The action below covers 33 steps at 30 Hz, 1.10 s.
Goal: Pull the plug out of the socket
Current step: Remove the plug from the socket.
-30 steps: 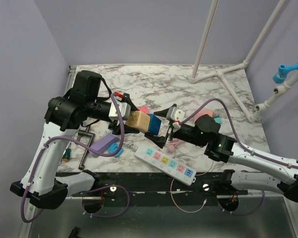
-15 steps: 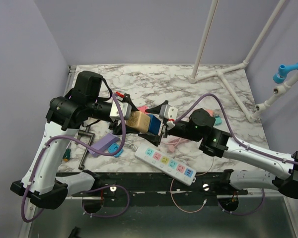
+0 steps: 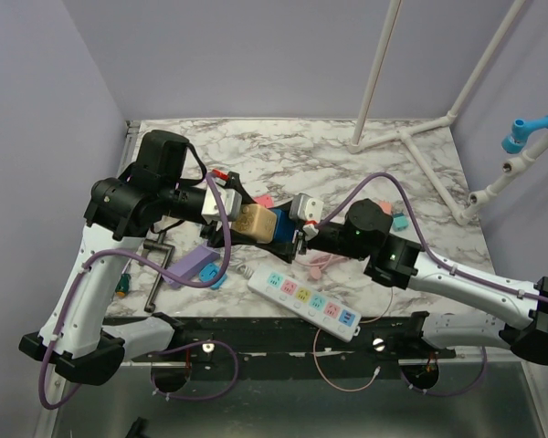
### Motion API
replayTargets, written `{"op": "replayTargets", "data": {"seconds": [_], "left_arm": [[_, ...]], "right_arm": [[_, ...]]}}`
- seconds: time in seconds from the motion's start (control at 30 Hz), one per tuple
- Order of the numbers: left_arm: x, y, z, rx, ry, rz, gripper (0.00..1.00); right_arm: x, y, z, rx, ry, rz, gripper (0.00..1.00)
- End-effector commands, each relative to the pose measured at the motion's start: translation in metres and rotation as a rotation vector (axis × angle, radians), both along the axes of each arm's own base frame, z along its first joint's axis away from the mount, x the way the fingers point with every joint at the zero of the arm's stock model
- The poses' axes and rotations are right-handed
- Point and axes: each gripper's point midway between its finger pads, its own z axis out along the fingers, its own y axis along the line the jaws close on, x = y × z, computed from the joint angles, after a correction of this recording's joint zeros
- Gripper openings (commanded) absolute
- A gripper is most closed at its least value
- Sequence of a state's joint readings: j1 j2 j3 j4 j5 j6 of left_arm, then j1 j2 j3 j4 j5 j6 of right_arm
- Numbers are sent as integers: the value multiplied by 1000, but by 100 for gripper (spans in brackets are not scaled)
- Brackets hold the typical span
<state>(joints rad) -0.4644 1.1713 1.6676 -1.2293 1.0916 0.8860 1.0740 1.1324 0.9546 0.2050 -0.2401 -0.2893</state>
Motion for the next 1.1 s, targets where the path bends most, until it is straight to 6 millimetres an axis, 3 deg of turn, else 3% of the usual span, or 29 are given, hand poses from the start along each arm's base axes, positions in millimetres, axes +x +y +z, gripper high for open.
{"op": "replayTargets", "data": {"seconds": [0.0,0.13,0.23,0.83,1.07], "left_arm": [[-6,0,18,-46,-56,-27,0],[-7,1,26,-49,-78,-27,0],[-9,2,34,-51,-92,-30,0],[-20,13,51,-28,-154,-22,0],[-19,15,43,-11,-150,-17,0]], "right_arm": [[3,-2,-7,-32,3,-22,1],[7,-13,-56,-106,44,-71,1],[8,-24,-82,-97,81,-113,1],[14,-45,-120,-204,117,-201,1],[19,-47,-111,-173,101,-235,1]]}}
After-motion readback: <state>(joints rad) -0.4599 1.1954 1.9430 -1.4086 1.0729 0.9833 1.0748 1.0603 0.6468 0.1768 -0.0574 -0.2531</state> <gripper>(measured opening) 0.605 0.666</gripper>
